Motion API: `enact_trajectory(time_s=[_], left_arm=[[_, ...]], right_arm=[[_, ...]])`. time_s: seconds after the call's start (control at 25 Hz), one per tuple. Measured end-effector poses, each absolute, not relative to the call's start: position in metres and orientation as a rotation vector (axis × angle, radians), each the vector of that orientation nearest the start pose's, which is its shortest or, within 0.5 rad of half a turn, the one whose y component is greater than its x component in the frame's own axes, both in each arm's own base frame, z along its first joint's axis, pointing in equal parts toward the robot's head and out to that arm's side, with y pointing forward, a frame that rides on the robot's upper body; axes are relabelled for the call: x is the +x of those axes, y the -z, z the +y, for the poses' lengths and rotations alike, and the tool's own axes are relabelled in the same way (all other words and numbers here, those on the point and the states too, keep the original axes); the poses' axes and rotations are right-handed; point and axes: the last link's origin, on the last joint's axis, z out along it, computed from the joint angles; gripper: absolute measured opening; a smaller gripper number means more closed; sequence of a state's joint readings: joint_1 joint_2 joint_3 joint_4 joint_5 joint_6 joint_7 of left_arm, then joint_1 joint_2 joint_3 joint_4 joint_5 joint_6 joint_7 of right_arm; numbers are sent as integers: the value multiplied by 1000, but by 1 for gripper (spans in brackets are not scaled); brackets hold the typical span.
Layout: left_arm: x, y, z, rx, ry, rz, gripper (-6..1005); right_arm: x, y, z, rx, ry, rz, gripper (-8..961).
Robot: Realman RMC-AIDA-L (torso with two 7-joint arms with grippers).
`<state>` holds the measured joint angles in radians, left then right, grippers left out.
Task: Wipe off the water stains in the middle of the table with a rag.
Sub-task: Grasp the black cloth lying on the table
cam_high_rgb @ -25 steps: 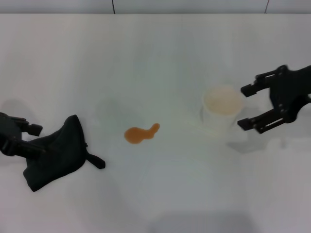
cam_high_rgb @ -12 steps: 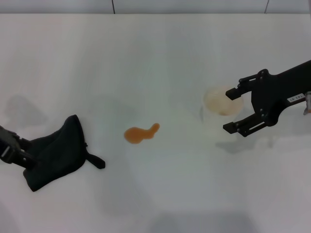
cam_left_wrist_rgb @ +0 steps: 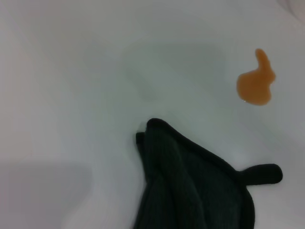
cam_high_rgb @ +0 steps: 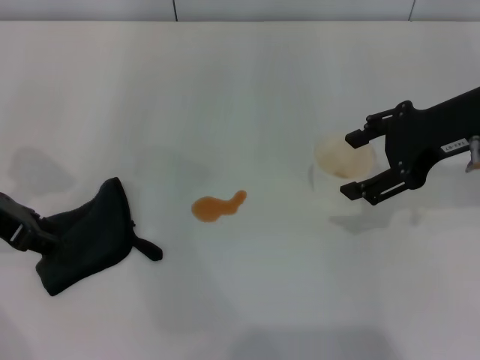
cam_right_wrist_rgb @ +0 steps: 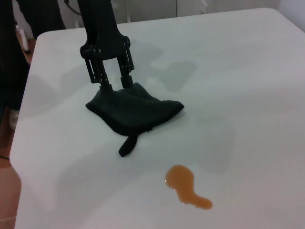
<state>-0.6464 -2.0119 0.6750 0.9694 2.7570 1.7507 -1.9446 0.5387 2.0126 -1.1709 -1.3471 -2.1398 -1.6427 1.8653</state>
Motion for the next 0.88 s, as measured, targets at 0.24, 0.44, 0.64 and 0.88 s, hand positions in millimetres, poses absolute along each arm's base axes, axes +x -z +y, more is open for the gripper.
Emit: enact_trajectory(time_s=[0.24, 0.44, 0.64, 0.88], left_arm=[[-294, -66, 335, -2702, -386, -1149, 643], [-297, -67, 336, -2686, -413, -1144, 545], [-300, -62, 337, -2678, -418, -1148, 544], [-298, -50, 341, -2692, -425, -1158, 543]], right_arm=[[169, -41, 347, -2943, -15, 218, 836], [171, -39, 347, -2946, -24, 226, 836], [171, -38, 347, -2948, -29, 228, 835], [171, -38, 347, -2950, -29, 216, 835]])
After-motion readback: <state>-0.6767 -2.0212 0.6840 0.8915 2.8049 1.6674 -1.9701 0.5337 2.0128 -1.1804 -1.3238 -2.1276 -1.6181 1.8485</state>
